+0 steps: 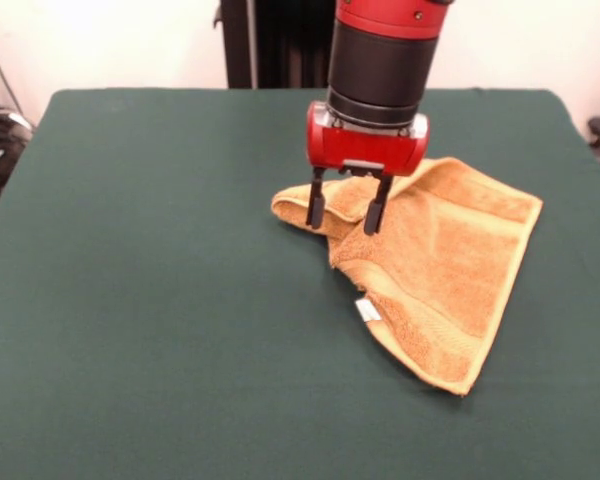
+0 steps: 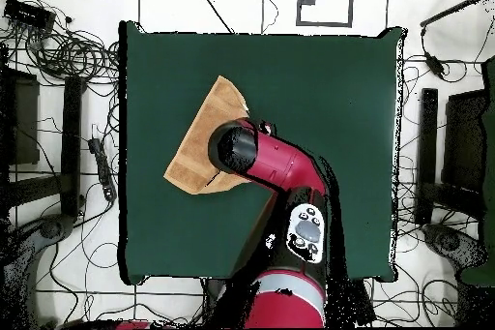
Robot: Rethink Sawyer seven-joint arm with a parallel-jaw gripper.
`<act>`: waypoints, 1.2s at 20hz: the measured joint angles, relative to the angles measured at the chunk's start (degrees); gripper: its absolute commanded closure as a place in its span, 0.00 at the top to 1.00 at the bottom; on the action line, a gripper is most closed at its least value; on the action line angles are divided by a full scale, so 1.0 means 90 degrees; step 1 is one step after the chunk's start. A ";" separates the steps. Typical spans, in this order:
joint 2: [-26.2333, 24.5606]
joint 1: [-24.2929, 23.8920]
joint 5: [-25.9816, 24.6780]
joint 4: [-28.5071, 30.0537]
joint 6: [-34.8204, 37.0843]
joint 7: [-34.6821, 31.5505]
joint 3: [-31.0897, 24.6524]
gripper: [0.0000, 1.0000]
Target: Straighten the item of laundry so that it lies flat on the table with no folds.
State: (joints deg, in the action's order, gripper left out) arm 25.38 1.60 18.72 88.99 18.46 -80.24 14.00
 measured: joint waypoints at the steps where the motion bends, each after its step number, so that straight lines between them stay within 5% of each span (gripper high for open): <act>1: 0.0000 -0.0021 -0.0042 0.0005 0.0000 0.0000 -0.0008 1.00; 24: 0.0069 -0.0075 -0.0139 0.0351 0.0000 0.0000 -0.0078 1.00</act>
State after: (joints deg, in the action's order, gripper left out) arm 26.00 0.93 17.47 92.15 18.46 -80.24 13.30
